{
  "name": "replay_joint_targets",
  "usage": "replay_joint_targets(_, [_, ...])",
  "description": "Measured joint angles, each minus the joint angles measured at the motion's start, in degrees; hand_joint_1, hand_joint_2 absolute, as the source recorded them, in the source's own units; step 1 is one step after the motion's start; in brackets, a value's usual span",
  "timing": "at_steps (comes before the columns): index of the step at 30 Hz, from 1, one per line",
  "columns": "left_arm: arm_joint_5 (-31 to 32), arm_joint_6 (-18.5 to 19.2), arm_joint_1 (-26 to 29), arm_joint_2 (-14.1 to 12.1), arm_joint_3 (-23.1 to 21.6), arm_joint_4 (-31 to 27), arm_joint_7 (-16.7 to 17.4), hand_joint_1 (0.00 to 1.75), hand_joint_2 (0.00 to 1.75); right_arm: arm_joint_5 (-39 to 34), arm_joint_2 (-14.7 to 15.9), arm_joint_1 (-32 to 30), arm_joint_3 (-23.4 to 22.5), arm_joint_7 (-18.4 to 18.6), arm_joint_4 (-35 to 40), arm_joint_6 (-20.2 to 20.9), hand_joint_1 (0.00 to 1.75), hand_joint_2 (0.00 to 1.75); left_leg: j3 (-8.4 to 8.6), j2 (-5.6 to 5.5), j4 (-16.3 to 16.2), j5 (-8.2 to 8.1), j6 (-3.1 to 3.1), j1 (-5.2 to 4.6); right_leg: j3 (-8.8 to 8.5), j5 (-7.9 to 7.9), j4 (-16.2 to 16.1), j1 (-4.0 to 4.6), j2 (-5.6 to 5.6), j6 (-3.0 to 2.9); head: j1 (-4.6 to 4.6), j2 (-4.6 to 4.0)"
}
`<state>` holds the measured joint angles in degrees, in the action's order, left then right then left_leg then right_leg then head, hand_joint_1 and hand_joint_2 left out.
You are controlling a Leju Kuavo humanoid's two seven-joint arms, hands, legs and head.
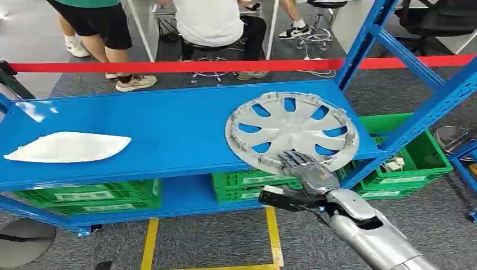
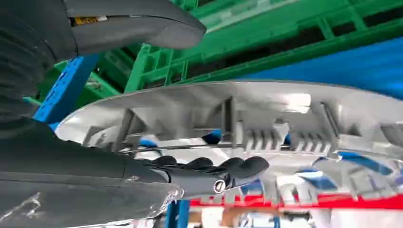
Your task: Take the parts from the cabinet and place them on the table.
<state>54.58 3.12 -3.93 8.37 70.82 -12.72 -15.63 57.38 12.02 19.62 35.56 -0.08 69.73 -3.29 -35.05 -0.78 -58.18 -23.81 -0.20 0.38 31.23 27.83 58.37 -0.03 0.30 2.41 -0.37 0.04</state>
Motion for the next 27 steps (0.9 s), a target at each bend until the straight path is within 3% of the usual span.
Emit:
replay_joint_targets(4, [0.1,0.2,0.0,-0.1,0.1,0.0,0.0,0.00,0.00,-2.8,0.9,3.3,2.1,-1.6,-2.8,4.2,0.00,1.75,0.24,0.01,0.0,-0.03,-0.02,0.01,0.42,0.04,0.0,0.00,0.01,-0.03,0.02,0.00])
replay_joint_targets(5, [0.1,0.2,0.0,-0.1,0.2,0.0,0.0,0.00,0.00,-2.8,1.0,3.8,2.5,-1.5,-3.4,4.1,1.64,1.75,0.32,0.01,0.0,-0.08,-0.07,0.01,0.32,0.12,0.0,0.00,0.02,-0.09,0.00,0.00])
replay_joint_targets(6, [0.1,0.2,0.0,-0.2,0.2,0.0,0.0,0.00,0.00,-2.6,1.1,4.2,2.9,-1.2,-3.9,3.8,1.75,1.75,0.38,0.01,0.0,-0.11,-0.06,0.01,0.27,0.16,0.0,0.00,0.02,-0.13,0.02,0.00])
replay_joint_targets(11, [0.1,0.2,0.0,-0.1,0.3,0.0,0.0,0.00,0.00,-0.7,1.1,4.7,4.2,0.8,-5.2,-0.9,1.75,1.75,0.38,0.00,0.0,-0.06,-0.06,0.01,0.24,0.11,0.0,0.01,0.00,-0.10,0.00,0.00])
replay_joint_targets(20, [0.1,0.0,0.0,0.0,0.7,0.0,-0.5,0.00,0.00,2.9,0.9,2.1,4.3,-0.7,-4.5,-11.0,1.75,1.75,0.37,0.00,0.0,-0.06,-0.07,0.00,-0.39,0.05,0.0,0.01,0.00,-0.06,0.02,0.00])
replay_joint_targets(27, [0.1,0.1,0.0,0.2,0.8,0.0,-0.9,0.00,0.00,3.2,0.4,-0.2,3.2,-2.8,-2.9,-14.0,1.75,1.75,0.36,0.00,0.1,-0.07,-0.08,0.02,-0.30,0.10,0.0,0.02,-0.01,-0.13,0.00,0.00])
